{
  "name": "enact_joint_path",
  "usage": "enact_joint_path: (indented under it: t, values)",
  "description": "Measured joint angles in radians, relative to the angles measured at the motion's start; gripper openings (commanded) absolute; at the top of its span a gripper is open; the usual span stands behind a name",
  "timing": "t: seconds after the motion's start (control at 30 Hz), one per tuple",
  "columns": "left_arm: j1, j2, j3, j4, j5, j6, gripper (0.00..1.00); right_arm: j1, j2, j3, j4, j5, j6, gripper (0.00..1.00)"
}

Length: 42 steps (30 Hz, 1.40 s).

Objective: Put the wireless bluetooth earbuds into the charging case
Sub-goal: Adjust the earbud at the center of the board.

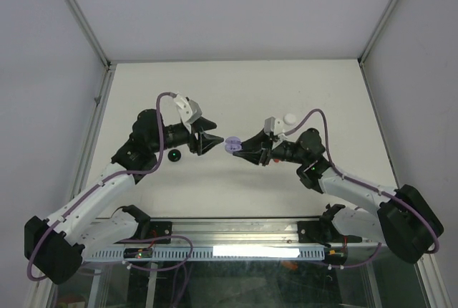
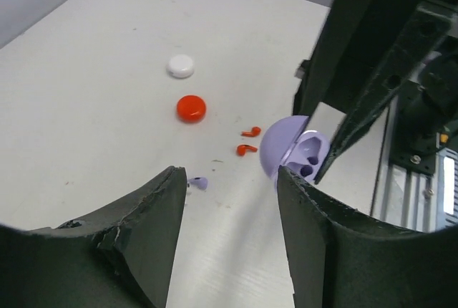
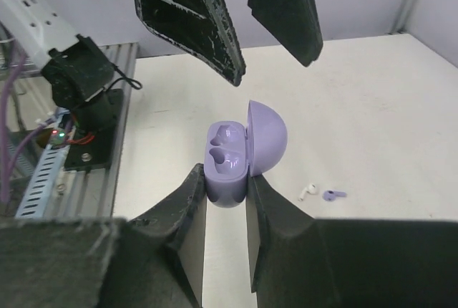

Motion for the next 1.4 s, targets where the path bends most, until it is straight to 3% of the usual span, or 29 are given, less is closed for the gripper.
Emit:
enact_joint_path:
  t: [0.23,0.6,0.9,1.4]
  values:
    - [0.000,0.083,-0.002,0.006,-0.249,-0.136,0.55,-0.001,-0.121,-0.071,-0.086,0.217,-0.080,0.08]
    - [0.003,0.505,0.074,-0.114,-0.543,-0.286,0.55,-0.001,-0.161,-0.133,-0.112,0.356,-0.107,0.08]
    - [0.036,0.740,0.227,-0.204,-0.569,-0.344,0.55,-0.001,-0.207,-0.149,-0.120,0.386,-0.114,0.08]
    - [0.042,0.821,0.283,-0.264,-0.529,-0.378,0.52,-0.002,-0.236,-0.161,-0.126,0.400,-0.117,0.08]
